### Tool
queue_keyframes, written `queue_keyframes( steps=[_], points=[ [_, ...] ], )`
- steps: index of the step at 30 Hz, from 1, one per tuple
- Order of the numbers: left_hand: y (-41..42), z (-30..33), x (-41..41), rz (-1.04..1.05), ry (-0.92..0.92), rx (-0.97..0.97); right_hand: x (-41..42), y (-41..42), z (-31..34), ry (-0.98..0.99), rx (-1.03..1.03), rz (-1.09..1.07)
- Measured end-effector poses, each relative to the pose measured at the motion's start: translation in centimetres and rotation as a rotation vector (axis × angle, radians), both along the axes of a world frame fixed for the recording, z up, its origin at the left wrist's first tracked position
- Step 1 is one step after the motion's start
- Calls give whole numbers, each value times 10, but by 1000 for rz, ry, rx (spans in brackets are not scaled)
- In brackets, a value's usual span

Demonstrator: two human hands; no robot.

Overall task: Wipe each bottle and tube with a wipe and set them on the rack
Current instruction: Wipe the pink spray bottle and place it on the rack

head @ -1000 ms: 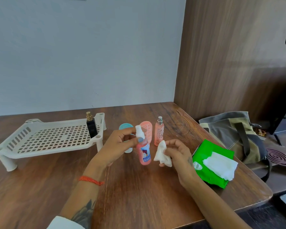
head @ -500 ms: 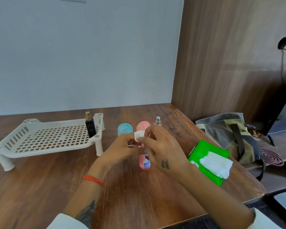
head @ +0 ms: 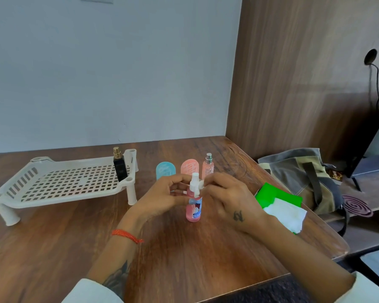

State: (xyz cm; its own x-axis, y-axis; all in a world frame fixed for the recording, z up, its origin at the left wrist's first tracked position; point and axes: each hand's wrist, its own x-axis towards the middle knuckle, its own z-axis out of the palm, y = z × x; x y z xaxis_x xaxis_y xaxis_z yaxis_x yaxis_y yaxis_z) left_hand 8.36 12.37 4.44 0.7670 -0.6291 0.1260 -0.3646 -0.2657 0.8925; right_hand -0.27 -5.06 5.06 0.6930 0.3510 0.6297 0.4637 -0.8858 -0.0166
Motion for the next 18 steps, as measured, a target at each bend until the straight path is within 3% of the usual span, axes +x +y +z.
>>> queue_keyframes(
  steps=[4, 6, 9, 11, 18],
  points=[
    [1, 0, 1, -13, 16, -28, 1, 1, 20, -59, 162, -51],
    [1, 0, 0, -12, 30, -38, 2, 11, 35, -46, 116, -16],
    [2, 0, -1, -26, 35, -59, 10, 28, 54, 240, -80, 27],
    [2, 0, -1, -36, 67, -86, 20, 32, 56, 395, -88, -13],
    [1, -2, 1, -82, 58, -100, 21, 20, 59, 460, 367, -88]
  ],
)
